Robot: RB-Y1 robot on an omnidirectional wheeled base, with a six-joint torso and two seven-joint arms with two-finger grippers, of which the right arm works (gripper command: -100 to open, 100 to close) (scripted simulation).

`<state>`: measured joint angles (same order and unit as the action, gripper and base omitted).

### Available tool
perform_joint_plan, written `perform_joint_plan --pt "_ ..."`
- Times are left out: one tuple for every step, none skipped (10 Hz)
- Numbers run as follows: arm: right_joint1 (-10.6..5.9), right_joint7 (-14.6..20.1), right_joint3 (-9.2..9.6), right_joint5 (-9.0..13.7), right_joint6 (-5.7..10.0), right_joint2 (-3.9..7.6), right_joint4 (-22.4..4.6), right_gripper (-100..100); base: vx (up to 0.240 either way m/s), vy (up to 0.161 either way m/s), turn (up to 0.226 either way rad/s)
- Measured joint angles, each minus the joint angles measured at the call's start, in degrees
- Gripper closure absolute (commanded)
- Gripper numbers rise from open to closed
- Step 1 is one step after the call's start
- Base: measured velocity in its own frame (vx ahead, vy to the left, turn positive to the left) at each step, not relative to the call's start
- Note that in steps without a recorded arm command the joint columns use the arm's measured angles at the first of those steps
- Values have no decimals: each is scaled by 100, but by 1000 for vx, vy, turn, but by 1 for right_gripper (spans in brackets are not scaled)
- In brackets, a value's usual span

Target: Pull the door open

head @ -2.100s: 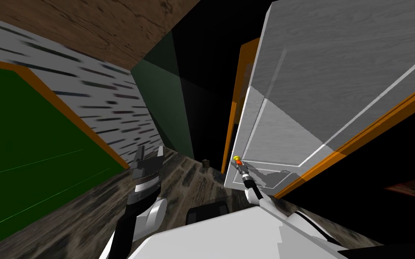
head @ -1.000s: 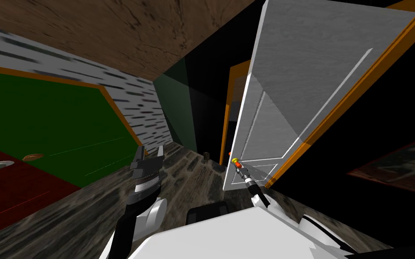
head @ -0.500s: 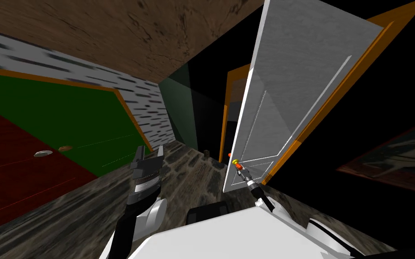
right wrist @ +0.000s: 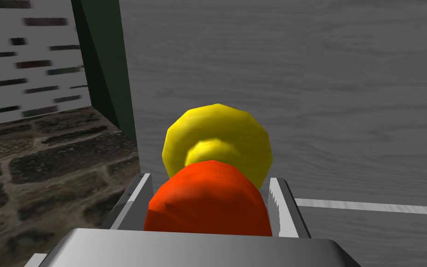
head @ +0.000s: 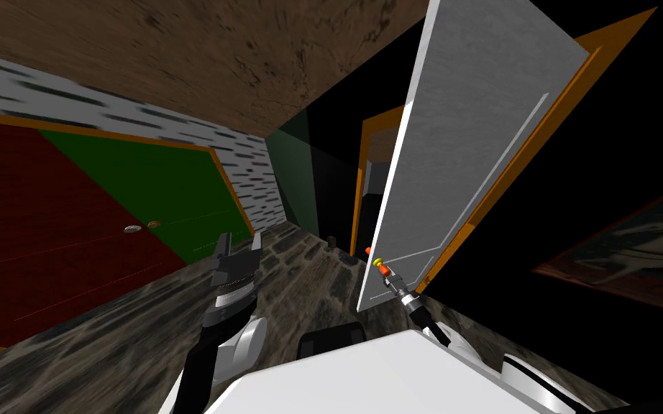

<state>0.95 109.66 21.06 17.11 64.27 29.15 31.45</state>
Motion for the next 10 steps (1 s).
perform_joint_plan --pt "159 38 27 -19 -3 96 205 100 -130 -53 16" --pt "129 81 64 -46 57 91 109 100 -51 -22 1" --pt "130 91 74 -53 75 86 81 100 -120 -58 163" --pt "132 104 77 -52 106 100 51 100 -169 -90 165" --pt "129 115 79 -52 140 109 48 100 -162 -64 134" --pt "142 124 84 -53 167 128 64 100 -170 -80 139" --pt "111 151 102 -63 239 124 -33 100 -152 -79 127" --pt "117 168 119 -72 289 126 -76 100 -159 -75 159" --pt "150 174 128 -74 322 138 -76 100 -193 -109 189" --pt "172 191 144 -79 354 151 -78 100 -174 -99 136"
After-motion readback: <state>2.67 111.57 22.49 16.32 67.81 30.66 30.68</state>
